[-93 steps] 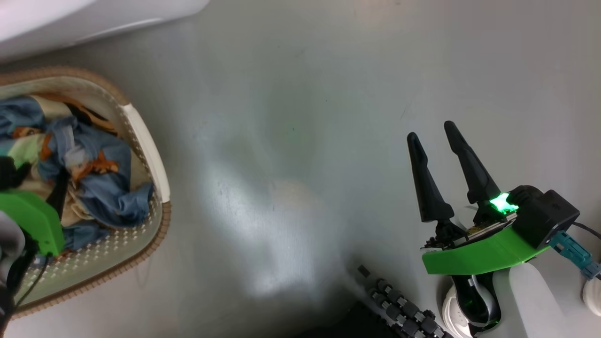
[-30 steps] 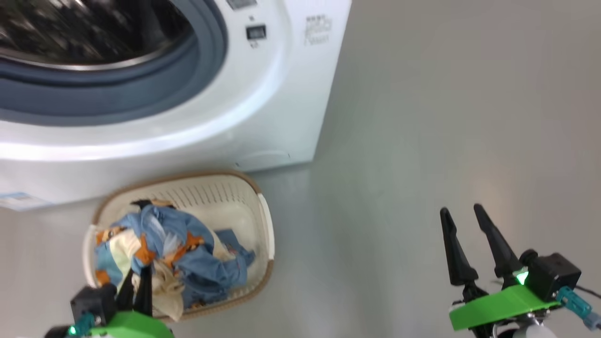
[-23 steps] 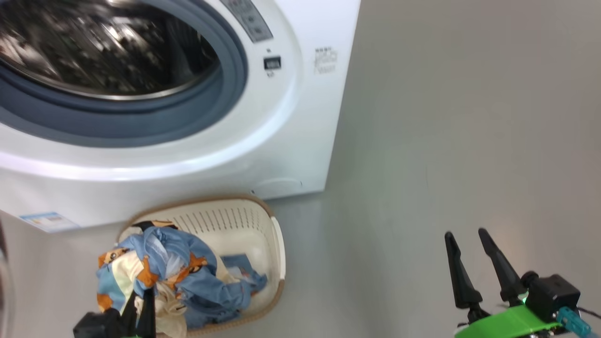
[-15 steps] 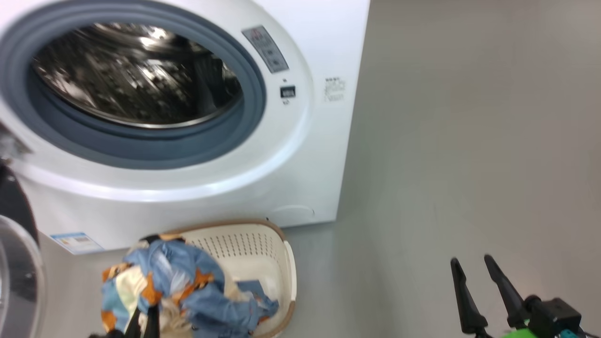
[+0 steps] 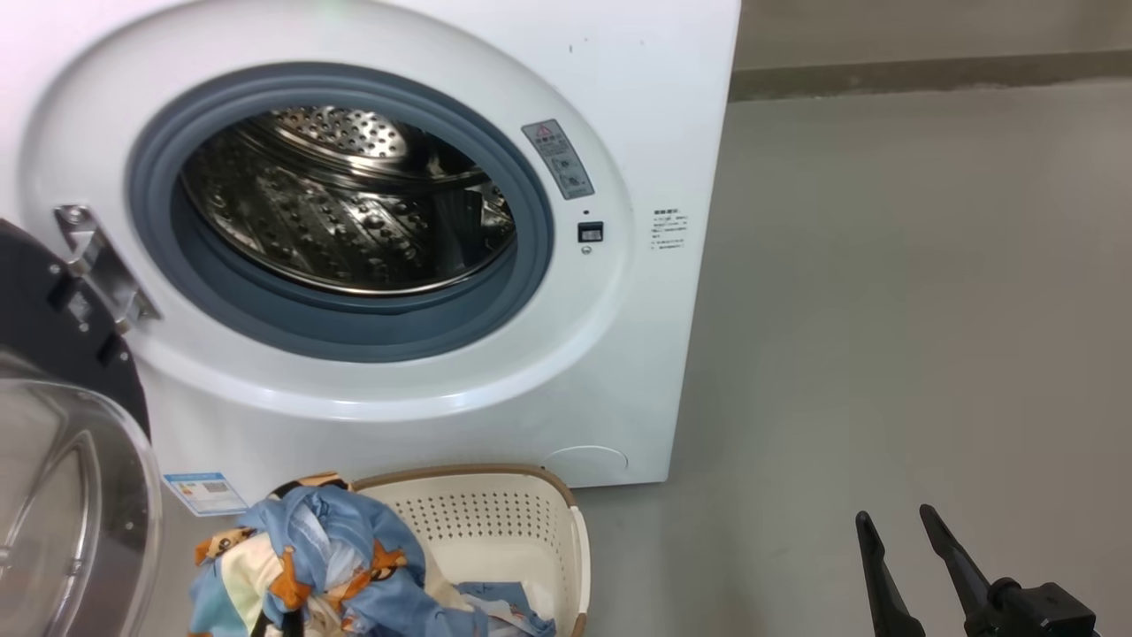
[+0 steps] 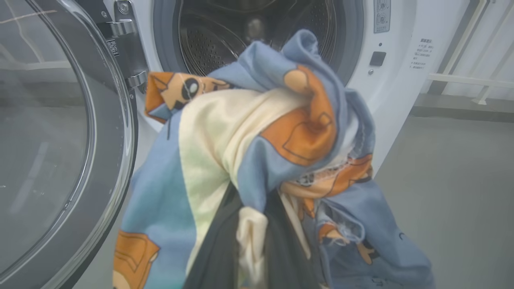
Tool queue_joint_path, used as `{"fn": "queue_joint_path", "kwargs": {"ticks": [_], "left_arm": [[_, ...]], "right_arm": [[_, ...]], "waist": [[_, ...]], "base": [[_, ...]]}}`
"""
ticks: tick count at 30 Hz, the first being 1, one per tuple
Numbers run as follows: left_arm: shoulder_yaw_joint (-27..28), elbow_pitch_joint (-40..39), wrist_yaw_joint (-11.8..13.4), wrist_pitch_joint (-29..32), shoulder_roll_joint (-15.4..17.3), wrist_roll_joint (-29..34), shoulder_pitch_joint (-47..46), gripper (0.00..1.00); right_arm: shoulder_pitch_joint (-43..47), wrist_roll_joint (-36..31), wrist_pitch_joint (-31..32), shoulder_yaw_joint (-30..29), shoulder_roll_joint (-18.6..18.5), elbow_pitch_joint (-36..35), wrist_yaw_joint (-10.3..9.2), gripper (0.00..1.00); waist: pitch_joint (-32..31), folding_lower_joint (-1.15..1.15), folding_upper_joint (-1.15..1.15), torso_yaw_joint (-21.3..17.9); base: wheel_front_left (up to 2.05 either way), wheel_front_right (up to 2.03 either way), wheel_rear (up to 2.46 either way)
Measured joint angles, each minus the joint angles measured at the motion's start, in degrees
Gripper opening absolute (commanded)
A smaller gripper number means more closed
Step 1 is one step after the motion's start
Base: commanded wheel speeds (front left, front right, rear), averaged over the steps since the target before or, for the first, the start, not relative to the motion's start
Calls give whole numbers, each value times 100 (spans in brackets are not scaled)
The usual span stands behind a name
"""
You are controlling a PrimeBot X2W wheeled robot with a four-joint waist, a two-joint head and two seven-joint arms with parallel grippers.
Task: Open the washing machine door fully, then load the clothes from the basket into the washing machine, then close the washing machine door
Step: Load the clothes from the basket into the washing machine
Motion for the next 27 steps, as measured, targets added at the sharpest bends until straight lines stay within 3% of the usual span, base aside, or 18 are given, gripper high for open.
{"fn": "queue_joint_path", "kwargs": {"ticks": [17,27], "left_arm": [[-45,-136,32,0,0,-53,3,0],[249,213,-341,0,5,36,-1436,0]], "right_arm": [[1,12,0,158,0,-1,0,100],[-126,218,0,399,1,-79,0,100]], "waist": [[75,0,0,-75],[596,0,0,-336]], "base": [[0,0,0],[0,0,0]]}}
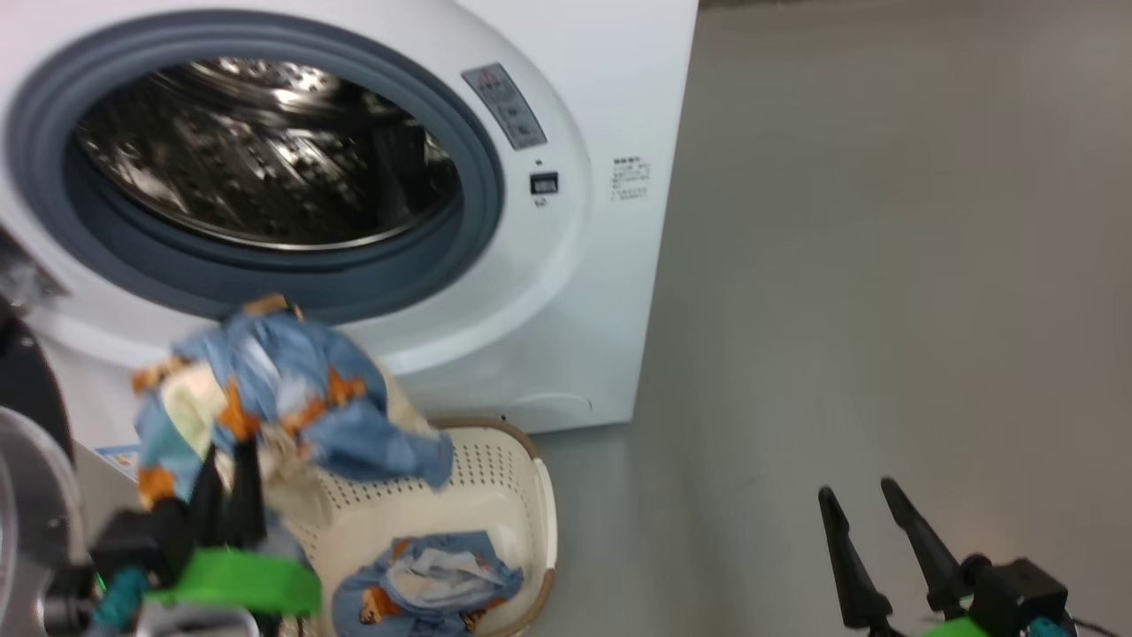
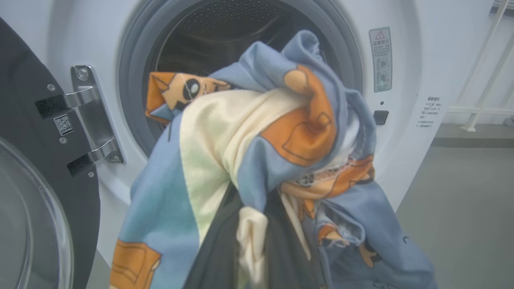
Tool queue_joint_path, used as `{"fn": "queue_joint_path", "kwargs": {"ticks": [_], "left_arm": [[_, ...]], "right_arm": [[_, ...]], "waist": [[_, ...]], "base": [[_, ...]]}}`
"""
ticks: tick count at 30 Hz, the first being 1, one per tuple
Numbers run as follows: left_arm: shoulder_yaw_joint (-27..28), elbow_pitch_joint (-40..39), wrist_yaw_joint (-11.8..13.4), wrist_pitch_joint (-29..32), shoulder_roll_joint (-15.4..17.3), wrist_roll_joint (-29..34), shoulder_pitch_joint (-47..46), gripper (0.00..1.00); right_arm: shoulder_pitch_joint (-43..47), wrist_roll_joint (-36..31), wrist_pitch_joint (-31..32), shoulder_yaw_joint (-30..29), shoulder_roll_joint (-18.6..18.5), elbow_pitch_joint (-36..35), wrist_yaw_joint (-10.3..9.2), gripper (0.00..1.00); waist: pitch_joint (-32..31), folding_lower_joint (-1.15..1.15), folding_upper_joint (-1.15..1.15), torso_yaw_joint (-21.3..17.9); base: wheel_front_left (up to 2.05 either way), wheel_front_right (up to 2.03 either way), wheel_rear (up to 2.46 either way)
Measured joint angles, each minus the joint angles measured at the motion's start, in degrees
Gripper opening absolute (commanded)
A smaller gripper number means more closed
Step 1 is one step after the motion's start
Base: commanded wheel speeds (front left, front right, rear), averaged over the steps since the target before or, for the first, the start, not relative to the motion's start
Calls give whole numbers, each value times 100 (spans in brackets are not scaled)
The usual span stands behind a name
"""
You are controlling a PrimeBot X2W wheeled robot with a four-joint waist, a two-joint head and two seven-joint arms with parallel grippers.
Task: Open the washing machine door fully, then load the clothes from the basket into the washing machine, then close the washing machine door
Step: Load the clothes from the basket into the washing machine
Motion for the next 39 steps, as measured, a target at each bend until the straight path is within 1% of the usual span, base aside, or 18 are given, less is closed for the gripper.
{"fn": "queue_joint_path", "kwargs": {"ticks": [4,5,8,15,18,24,31,34,39], "left_arm": [[189,214,-141,-1,118,62,-814,0],[288,409,-224,-19,285,141,-1226,0],[409,730,-308,-41,600,266,-1850,0],[645,1603,-388,-42,1548,565,-3323,0],[642,2006,-417,-42,1800,658,-3909,0],[469,2824,-485,-41,2170,854,-4978,0],[320,3439,-488,-42,2568,1034,-6157,0],[238,3476,-487,-42,2700,1118,-6485,0],[143,3342,-480,-42,2806,1174,-6976,0]], "right_arm": [[-332,145,0,158,-7,-66,0,100],[-508,213,0,298,-5,-116,1,100],[-732,374,0,505,-8,-180,0,100],[-879,876,0,954,-10,-227,1,100],[-881,951,0,1110,-13,-237,0,100],[-1051,1046,0,1391,-12,-343,0,100],[-1213,1157,0,1621,-4,-476,0,100],[-1212,1167,0,1666,-2,-480,0,100],[-1210,1209,0,1753,5,-493,0,100]], "waist": [[366,0,0,-144],[572,0,0,-234],[894,0,0,-400],[1618,0,0,-954],[1900,0,0,-1234],[2484,0,0,-1710],[3108,0,0,-2154],[3326,0,0,-2315],[3614,0,0,-2520]], "base": [[0,0,0],[0,0,0],[0,0,0],[0,0,0],[0,0,0],[0,0,0],[0,0,0],[0,0,0],[0,0,0]]}}
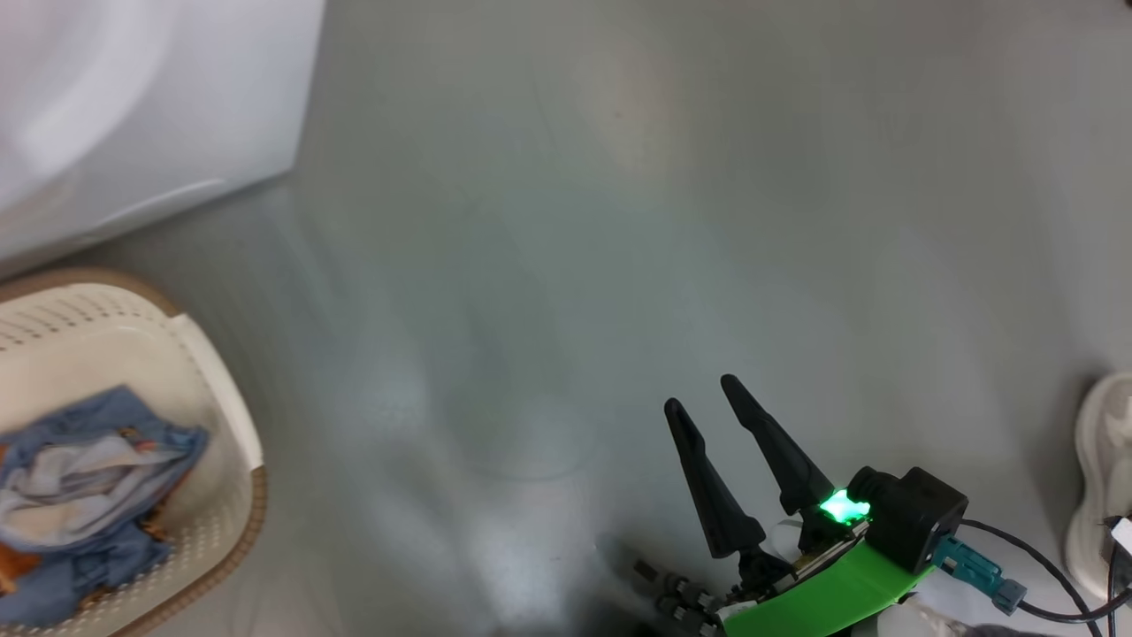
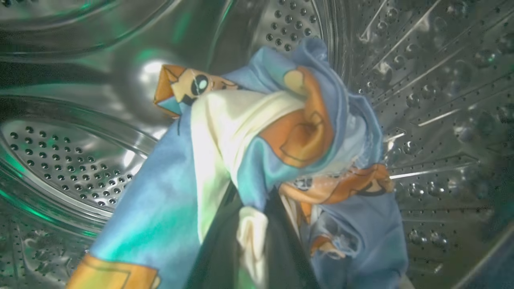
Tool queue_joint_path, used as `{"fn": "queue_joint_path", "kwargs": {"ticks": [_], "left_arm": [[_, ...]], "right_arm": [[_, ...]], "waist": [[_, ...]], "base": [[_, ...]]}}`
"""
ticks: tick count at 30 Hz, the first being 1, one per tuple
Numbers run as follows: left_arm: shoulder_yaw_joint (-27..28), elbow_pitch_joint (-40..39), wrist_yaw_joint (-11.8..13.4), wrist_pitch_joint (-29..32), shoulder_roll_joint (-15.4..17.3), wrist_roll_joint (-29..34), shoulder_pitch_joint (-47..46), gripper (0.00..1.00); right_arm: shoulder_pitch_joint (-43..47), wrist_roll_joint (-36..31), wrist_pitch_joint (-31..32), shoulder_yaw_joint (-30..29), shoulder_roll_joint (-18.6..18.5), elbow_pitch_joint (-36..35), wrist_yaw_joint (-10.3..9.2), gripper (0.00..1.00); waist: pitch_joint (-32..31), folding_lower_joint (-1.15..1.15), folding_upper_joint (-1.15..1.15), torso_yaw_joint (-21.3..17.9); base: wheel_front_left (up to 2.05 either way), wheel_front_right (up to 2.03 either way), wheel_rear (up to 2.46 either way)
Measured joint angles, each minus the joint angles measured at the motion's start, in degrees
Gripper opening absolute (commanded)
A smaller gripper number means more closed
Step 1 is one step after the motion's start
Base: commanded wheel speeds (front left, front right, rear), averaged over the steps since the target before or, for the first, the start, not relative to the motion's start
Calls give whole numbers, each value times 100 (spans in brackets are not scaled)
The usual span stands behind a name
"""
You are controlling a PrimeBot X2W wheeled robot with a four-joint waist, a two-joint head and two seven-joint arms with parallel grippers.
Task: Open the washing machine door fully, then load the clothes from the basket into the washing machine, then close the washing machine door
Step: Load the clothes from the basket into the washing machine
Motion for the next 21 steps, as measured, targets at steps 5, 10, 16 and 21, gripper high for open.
{"fn": "queue_joint_path", "kwargs": {"ticks": [5,10,16,21], "left_arm": [[-15,-331,79,0,86,22,-389,0],[-35,-542,250,-7,200,46,-615,0],[-160,298,301,1,279,112,-580,0],[-238,956,425,8,255,149,-584,85]], "right_arm": [[1,9,0,13,4,-37,1,100],[-1,15,0,2,15,-49,0,100],[-1,14,0,-59,18,-22,0,100],[-4,13,0,-84,19,47,0,100]], "waist": [[176,0,0,-91],[307,0,0,-117],[280,0,0,-28],[191,0,0,64]], "base": [[0,0,0],[0,0,0],[0,0,0],[0,0,0]]}}
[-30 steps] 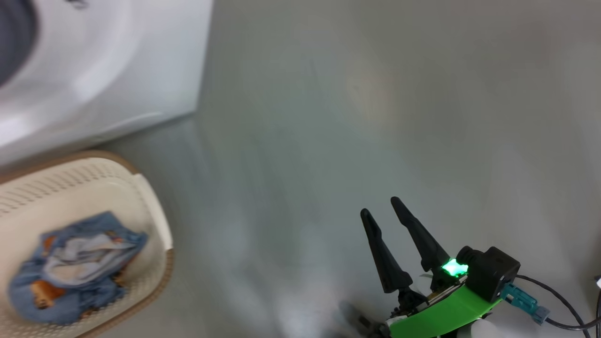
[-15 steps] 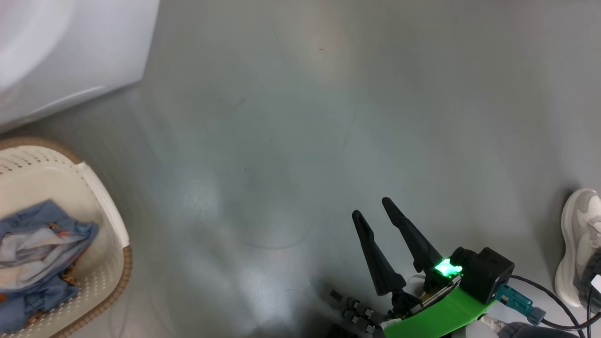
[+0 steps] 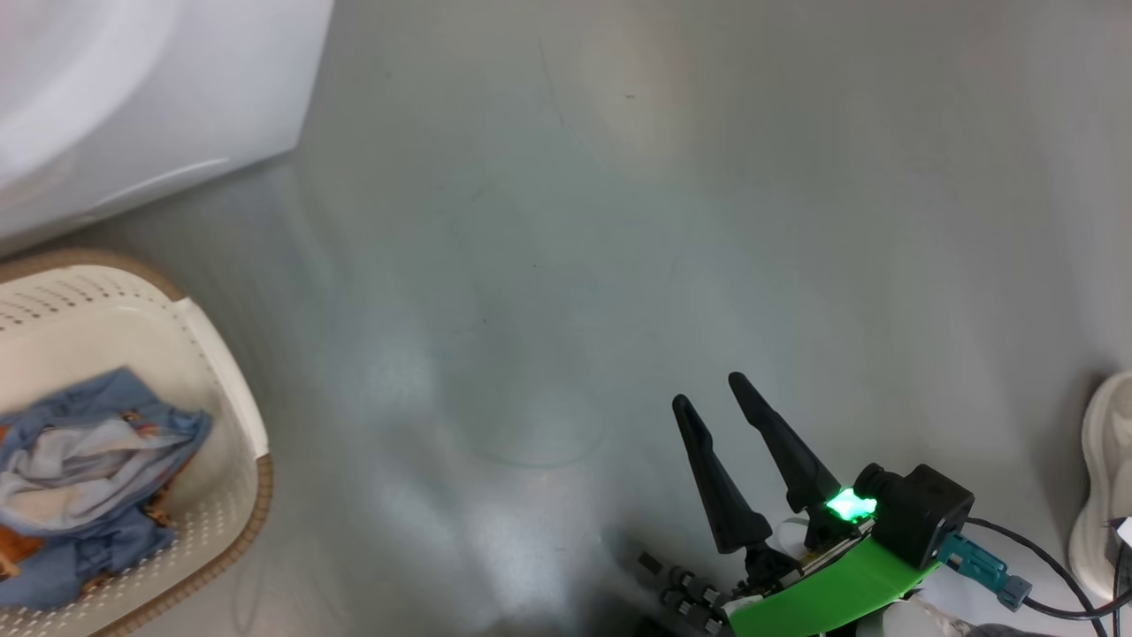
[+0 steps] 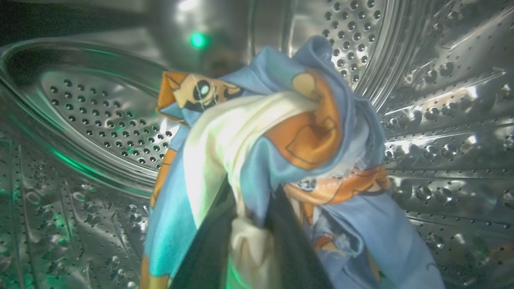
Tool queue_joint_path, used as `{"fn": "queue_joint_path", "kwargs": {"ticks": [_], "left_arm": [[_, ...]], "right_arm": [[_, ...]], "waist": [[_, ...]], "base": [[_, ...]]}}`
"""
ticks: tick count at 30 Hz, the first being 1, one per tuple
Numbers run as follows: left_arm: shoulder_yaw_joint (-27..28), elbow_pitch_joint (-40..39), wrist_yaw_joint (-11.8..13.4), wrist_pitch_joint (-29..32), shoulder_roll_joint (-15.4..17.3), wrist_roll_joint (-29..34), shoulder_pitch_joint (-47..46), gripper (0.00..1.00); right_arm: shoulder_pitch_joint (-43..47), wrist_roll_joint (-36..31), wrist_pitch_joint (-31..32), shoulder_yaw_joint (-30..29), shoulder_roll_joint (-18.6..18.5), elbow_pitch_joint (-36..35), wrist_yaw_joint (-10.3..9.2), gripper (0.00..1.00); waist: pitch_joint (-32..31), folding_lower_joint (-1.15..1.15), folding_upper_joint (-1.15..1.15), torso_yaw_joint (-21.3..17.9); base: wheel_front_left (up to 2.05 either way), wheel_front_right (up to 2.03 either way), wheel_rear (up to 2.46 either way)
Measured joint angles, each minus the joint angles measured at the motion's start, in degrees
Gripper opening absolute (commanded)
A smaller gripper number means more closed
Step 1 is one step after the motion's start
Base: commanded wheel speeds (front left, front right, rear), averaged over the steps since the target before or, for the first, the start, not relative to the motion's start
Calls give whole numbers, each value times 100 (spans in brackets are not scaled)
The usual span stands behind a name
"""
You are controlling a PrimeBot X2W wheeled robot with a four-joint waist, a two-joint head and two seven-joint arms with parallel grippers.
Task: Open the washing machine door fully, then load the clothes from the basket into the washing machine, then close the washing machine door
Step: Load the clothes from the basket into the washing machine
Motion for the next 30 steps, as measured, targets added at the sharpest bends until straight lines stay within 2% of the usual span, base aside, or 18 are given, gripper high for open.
{"fn": "queue_joint_path", "kwargs": {"ticks": [1,10,19,23,30], "left_arm": [[-8,101,40,0,-15,-1,-2,100],[-205,993,356,94,-430,81,10,100],[-142,1335,560,35,-880,-197,565,100],[-20,1221,617,24,-1105,-444,957,100],[58,213,702,-8,-1557,-709,2087,100]], "right_arm": [[-2,-3,0,-13,0,10,0,100],[-10,-53,0,-177,-1,142,0,100],[-15,-214,0,-313,-4,347,0,100],[-13,-335,0,-397,-8,442,0,100],[27,-455,0,-570,-10,570,0,100]], "waist": [[-26,0,0,19],[-354,0,0,243],[-873,0,0,484],[-1143,0,0,596],[-1639,0,0,823]], "base": [[0,0,0],[0,0,0],[0,0,0],[0,0,0],[0,0,0]]}}
